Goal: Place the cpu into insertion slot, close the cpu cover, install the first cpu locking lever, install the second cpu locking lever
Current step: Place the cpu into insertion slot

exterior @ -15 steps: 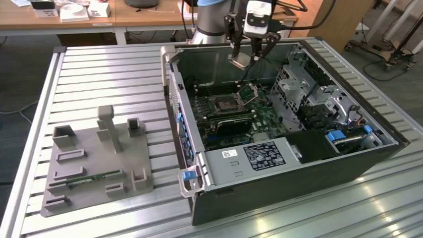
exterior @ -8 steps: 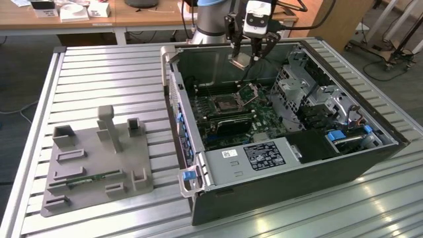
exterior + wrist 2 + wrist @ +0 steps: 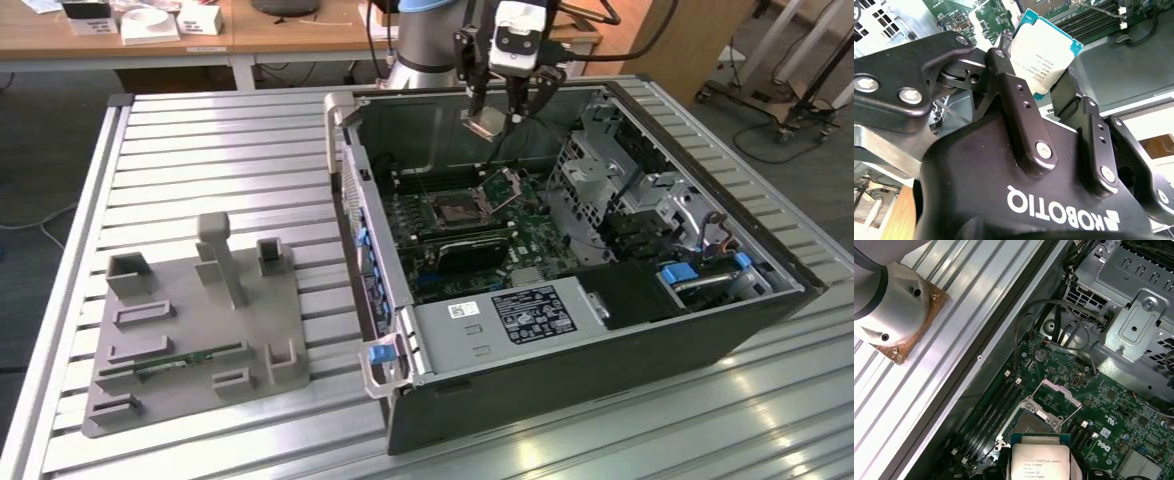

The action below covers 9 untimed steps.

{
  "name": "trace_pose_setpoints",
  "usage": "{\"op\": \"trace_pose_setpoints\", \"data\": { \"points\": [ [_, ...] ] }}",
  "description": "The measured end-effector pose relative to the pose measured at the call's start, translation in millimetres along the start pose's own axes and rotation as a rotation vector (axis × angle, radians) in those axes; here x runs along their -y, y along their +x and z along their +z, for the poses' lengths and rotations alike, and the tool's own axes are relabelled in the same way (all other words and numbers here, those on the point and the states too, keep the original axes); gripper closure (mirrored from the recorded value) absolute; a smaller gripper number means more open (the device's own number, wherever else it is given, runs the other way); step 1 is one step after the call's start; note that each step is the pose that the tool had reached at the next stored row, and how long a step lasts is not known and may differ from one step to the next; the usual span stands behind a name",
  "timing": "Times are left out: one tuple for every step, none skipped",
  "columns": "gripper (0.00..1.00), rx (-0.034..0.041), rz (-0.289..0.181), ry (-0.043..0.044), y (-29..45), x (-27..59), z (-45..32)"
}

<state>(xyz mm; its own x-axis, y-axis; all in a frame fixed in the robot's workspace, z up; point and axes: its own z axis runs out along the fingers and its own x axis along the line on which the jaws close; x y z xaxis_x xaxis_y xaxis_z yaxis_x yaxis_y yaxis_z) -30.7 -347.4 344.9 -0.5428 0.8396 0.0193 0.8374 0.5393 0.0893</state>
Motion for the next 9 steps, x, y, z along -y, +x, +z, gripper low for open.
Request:
{"op": "trace_pose_setpoints", "data": {
  "points": [
    [0.45, 0.0003, 0.003, 0.0000, 0.0, 0.0, 0.1],
    [0.45, 0.0006, 0.007, -0.0001, 0.0, 0.0, 0.1],
    [0.45, 0.0009, 0.010, -0.0001, 0.0, 0.0, 0.2],
    [0.45, 0.0012, 0.013, -0.0002, 0.0, 0.0, 0.3],
    [0.45, 0.0016, 0.017, -0.0002, 0.0, 0.0, 0.3],
    [0.45, 0.0019, 0.021, -0.0004, 0.0, 0.1, 0.5],
    [0.45, 0.0022, 0.025, -0.0005, 0.0, 0.0, 0.5],
    [0.45, 0.0026, 0.028, -0.0005, 0.0, 0.1, 0.6],
    [0.45, 0.0029, 0.032, -0.0006, 0.0, 0.1, 0.7]
  ]
}}
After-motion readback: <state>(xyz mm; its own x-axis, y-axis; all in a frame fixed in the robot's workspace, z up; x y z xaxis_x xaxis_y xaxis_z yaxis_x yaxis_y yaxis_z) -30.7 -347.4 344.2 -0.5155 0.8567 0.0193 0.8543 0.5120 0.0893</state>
